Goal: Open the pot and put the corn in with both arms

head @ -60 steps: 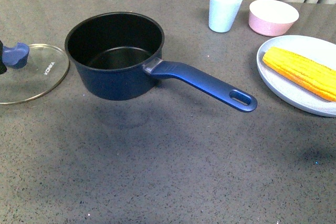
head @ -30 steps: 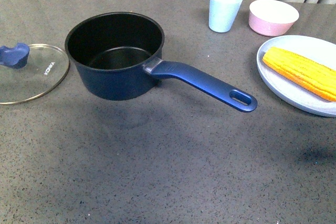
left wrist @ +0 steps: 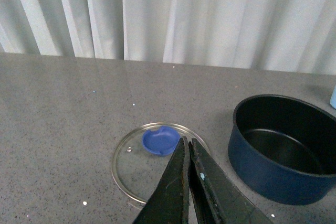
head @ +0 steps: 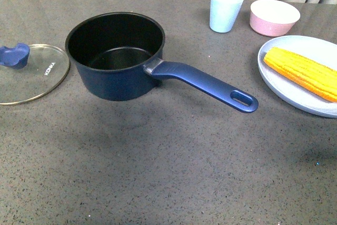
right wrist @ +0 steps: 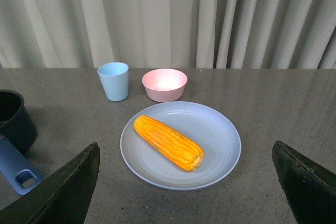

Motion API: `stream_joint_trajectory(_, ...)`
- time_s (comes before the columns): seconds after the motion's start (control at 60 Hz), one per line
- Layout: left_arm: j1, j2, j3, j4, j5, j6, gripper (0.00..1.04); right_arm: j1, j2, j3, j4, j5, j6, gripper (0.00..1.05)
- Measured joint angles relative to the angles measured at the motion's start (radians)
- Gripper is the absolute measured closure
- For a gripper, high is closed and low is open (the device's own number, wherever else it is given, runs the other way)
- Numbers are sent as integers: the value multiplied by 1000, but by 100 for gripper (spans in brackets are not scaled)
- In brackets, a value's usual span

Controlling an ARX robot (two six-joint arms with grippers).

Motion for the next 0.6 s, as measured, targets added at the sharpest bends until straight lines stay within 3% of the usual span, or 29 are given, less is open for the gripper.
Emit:
stream_joint_trajectory(0.333,0,-324,-2,-283,0,0,103,0,0,0,0,0,0,9)
stream_joint_trajectory(0.6,0,-470,-2,-422,0,0,103,0,0,0,0,0,0,9)
